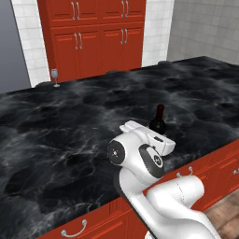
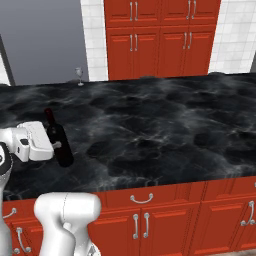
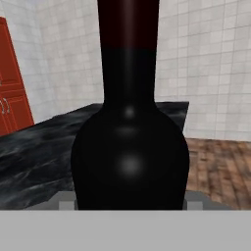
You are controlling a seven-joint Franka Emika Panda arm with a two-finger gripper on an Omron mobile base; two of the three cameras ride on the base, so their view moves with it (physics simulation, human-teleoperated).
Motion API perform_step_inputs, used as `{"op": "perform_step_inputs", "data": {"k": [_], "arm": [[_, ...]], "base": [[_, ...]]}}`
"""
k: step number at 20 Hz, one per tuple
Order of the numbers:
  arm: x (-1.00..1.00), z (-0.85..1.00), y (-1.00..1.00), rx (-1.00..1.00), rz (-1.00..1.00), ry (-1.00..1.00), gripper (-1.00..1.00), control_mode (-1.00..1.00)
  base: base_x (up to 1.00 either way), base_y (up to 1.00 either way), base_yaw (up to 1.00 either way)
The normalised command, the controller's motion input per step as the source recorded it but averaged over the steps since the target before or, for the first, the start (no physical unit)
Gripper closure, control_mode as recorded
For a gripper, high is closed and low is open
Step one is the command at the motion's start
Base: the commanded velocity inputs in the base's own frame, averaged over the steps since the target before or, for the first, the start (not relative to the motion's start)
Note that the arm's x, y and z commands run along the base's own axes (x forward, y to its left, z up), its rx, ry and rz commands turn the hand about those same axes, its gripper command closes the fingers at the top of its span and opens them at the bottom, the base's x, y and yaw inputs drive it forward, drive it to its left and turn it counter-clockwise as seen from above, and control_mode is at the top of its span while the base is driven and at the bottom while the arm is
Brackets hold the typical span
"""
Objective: There is a wine glass and glass cup on the dining counter. Place the wine bottle next to the wine glass and the juice bottle next to the glass cup.
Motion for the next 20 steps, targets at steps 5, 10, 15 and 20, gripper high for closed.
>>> {"op": "perform_step_inputs", "data": {"k": [5, 10, 15, 20], "arm": [[0.00, 0.00, 0.00, 0.00, 0.00, 0.00, 1.00, 1.00], [0.00, 0.00, 0.00, 0.00, 0.00, 0.00, 1.00, 1.00], [0.00, 0.00, 0.00, 0.00, 0.00, 0.00, 1.00, 1.00], [0.00, 0.00, 0.00, 0.00, 0.00, 0.00, 1.00, 1.00]], "base": [[-0.49, 0.02, 0.05], [-0.68, 0.01, 0.07], [-0.78, 0.08, 0.12], [-0.44, 0.70, 0.07]]}}
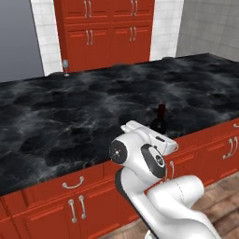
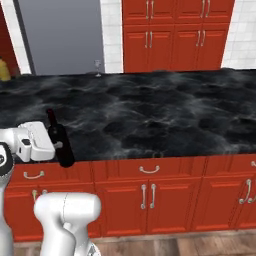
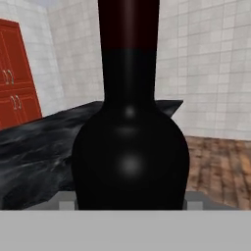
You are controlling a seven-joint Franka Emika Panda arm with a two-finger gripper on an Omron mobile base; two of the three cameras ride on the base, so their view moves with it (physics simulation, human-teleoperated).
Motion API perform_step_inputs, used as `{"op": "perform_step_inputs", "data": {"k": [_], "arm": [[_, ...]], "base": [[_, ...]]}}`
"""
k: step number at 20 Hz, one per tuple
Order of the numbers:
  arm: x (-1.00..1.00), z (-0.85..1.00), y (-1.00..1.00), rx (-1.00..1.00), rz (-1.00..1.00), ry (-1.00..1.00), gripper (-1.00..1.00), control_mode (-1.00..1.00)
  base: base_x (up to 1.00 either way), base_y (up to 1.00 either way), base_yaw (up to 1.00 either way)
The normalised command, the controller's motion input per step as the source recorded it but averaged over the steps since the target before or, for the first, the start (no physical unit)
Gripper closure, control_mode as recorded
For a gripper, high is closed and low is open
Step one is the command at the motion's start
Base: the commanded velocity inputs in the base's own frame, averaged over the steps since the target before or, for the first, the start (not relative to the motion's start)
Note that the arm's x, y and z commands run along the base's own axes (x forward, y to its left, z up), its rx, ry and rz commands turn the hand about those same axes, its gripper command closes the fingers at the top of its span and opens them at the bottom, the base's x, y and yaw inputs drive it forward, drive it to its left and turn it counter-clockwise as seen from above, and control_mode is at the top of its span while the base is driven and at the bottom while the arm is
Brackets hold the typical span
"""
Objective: There is a wine glass and glass cup on the dining counter. Place the wine bottle next to the wine glass and the juice bottle next to the glass cup.
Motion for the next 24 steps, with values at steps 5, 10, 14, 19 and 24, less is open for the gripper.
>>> {"op": "perform_step_inputs", "data": {"k": [5, 10, 14, 19, 24], "arm": [[0.00, 0.00, 0.00, 0.00, 0.00, 0.00, 1.00, 1.00], [0.00, 0.00, 0.00, 0.00, 0.00, 0.00, 1.00, 1.00], [0.00, 0.00, 0.00, 0.00, 0.00, 0.00, 1.00, 1.00], [0.00, 0.00, 0.00, 0.00, 0.00, 0.00, 1.00, 1.00], [0.00, 0.00, 0.00, 0.00, 0.00, 0.00, 1.00, 1.00]], "base": [[-0.27, 0.79, 0.05], [-0.28, 0.78, 0.06], [-0.25, 0.81, 0.04], [-0.21, 0.84, 0.05], [-0.16, 0.88, 0.04]]}}
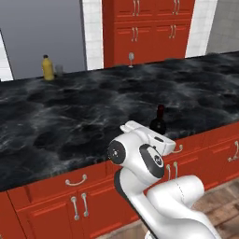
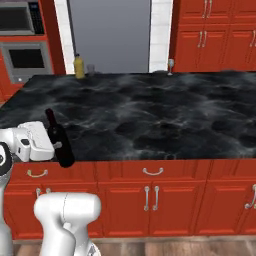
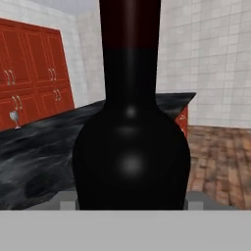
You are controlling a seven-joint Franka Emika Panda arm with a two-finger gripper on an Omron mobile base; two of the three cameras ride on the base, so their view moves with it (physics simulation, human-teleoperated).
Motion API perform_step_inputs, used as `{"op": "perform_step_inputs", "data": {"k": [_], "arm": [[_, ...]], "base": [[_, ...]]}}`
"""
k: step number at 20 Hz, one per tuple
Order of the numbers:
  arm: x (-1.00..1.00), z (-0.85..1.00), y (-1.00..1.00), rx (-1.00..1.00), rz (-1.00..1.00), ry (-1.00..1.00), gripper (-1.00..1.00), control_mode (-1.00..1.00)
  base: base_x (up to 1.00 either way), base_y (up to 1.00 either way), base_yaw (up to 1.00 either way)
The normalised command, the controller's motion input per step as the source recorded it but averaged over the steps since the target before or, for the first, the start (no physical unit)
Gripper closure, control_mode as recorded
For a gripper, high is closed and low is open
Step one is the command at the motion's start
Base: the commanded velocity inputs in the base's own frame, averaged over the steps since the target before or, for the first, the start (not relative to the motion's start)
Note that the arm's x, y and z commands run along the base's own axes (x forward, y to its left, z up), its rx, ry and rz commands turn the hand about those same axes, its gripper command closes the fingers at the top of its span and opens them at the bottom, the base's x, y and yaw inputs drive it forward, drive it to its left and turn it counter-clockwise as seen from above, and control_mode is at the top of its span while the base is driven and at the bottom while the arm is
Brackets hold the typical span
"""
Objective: There is a wine glass and glass cup on the dining counter. Place the wine bottle next to the wine glass and the juice bottle next to the glass cup.
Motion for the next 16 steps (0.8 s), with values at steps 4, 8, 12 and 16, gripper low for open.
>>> {"op": "perform_step_inputs", "data": {"k": [4, 8, 12, 16], "arm": [[0.00, 0.00, 0.00, 0.00, 0.00, 0.00, 1.00, 1.00], [0.00, 0.00, 0.00, 0.00, 0.00, 0.00, 1.00, 1.00], [0.00, 0.00, 0.00, 0.00, 0.00, 0.00, 1.00, 1.00], [0.00, 0.00, 0.00, 0.00, 0.00, 0.00, 1.00, 1.00]], "base": [[-0.13, 0.88, 0.04], [-0.13, 0.90, 0.01], [-0.09, 0.89, 0.00], [-0.03, 0.94, 0.00]]}}
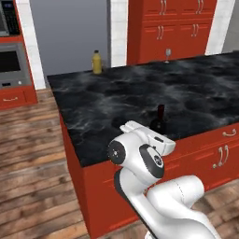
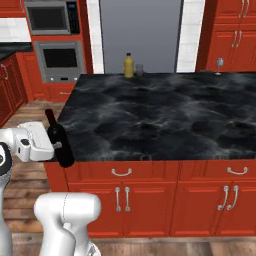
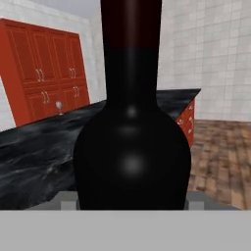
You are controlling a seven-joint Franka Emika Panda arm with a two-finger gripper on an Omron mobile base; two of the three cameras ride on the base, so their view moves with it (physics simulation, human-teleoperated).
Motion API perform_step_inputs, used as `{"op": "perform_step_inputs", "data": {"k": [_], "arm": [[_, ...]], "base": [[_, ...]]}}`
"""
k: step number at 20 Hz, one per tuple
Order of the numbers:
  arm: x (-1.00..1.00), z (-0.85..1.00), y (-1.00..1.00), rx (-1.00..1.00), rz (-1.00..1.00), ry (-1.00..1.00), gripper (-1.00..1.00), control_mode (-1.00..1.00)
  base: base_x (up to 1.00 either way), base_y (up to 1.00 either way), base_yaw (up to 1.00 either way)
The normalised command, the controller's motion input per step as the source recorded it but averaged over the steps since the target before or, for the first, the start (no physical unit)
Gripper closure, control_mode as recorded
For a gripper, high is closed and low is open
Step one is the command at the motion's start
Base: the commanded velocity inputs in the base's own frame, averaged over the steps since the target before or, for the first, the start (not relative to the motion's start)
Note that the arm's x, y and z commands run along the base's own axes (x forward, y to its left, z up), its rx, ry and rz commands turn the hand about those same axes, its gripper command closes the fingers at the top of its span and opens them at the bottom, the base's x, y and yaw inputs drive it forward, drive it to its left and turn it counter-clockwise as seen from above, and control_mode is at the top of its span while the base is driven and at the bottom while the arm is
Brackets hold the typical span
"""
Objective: There is a wine glass and glass cup on the dining counter. Place the wine bottle next to the wine glass and the juice bottle next to the glass cup.
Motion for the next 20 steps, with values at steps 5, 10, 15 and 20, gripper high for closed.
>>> {"op": "perform_step_inputs", "data": {"k": [5, 10, 15, 20], "arm": [[0.00, 0.00, 0.00, 0.00, 0.00, 0.00, 1.00, 1.00], [0.00, 0.00, 0.00, 0.00, 0.00, 0.00, 1.00, 1.00], [0.00, 0.00, 0.00, 0.00, 0.00, 0.00, 1.00, 1.00], [0.00, 0.00, 0.00, 0.00, 0.00, 0.00, 1.00, 1.00]], "base": [[-0.02, 0.93, 0.00], [0.00, 0.93, 0.00], [0.00, 0.94, 0.00], [0.18, 0.89, 0.00]]}}
